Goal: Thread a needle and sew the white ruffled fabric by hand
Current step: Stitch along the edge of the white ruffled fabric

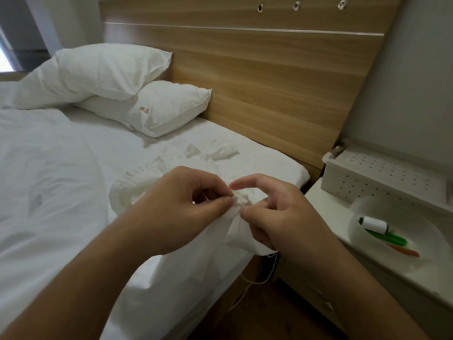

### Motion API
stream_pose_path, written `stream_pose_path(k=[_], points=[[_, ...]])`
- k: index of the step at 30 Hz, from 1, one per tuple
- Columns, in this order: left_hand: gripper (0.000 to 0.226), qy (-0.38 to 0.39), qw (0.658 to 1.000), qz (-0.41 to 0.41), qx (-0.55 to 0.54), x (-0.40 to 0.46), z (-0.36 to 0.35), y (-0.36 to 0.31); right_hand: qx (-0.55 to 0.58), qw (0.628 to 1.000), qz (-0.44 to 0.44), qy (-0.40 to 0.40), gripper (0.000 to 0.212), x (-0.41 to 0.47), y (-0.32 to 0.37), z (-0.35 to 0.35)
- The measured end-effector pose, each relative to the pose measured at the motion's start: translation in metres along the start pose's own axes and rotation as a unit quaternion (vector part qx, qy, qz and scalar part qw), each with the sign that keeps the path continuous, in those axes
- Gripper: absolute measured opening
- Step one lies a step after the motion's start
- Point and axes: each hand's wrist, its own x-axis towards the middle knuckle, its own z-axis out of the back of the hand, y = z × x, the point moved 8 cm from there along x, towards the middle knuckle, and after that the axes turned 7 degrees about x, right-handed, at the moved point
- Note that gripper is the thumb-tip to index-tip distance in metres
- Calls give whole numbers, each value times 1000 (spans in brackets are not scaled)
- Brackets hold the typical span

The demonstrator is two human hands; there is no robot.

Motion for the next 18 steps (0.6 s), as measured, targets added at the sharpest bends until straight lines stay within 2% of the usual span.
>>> stream_pose_path(k=[7, 18], points=[[13, -1, 999, 0, 49, 0, -1, -2, 10, 999, -36, 5, 13, 2, -3, -1], [14, -2, 997, 14, 72, 0, -2, -2, -4, 999, -27, -16, 5, 2, -4, 1]])
